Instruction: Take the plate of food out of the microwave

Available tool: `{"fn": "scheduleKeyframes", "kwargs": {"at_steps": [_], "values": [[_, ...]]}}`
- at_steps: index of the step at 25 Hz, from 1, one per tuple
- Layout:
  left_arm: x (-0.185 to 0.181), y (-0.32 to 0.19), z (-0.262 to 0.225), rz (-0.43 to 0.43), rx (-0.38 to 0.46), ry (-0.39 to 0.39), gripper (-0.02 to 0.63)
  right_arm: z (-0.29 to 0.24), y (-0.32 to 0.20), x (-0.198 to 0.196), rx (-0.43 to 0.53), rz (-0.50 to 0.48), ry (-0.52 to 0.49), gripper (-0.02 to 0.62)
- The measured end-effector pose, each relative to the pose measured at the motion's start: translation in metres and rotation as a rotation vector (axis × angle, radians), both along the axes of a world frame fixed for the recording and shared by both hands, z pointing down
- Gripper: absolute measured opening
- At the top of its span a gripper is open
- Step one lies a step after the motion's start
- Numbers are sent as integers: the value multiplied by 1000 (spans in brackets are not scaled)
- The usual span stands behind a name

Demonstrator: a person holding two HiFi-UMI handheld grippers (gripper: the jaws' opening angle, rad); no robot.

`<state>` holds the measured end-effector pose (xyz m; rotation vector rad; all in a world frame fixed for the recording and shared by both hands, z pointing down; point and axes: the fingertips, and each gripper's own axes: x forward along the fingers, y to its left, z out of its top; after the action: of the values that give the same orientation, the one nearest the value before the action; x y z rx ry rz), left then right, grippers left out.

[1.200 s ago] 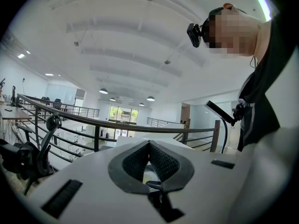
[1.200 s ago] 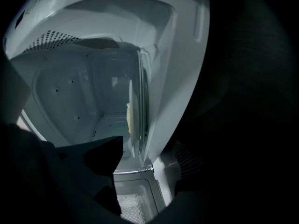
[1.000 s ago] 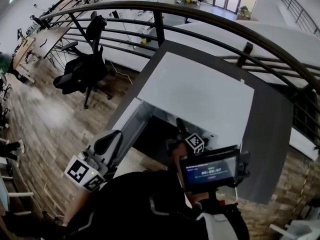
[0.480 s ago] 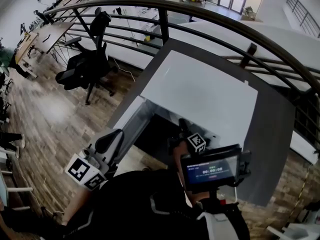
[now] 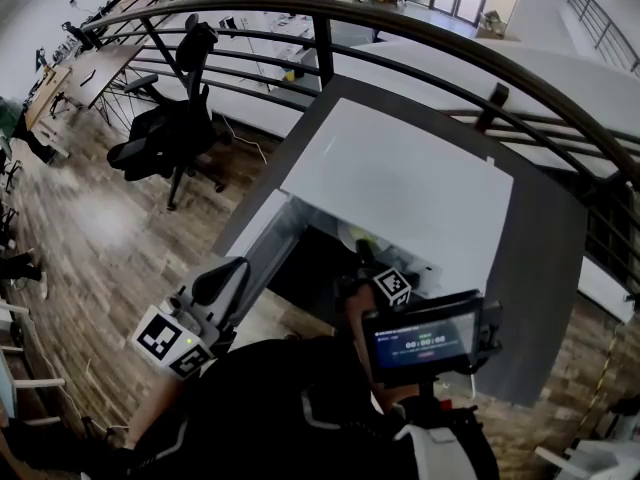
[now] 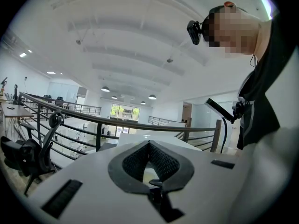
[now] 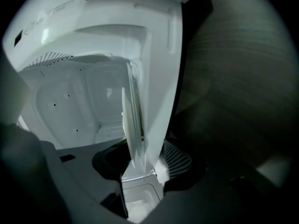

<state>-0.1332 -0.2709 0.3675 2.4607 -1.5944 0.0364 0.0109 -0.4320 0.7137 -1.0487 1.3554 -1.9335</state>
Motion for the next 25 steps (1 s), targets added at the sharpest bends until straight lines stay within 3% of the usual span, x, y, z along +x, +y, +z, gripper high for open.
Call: {"fn": "scheduleKeyframes", "kwargs": {"at_steps": [6, 11, 17, 25], "values": [[-1, -2, 2, 25, -1, 8, 2, -2, 5, 0, -9, 4, -12, 204], [0, -1, 4, 47, -8, 16, 2, -14, 11, 0, 25, 27, -51, 84], [0, -1, 9, 72, -5, 27, 2, -16, 15, -2, 65, 1, -20, 29], [-6, 5, 9, 96, 0, 32, 2, -32, 26, -6, 169, -40, -34, 31]]}}
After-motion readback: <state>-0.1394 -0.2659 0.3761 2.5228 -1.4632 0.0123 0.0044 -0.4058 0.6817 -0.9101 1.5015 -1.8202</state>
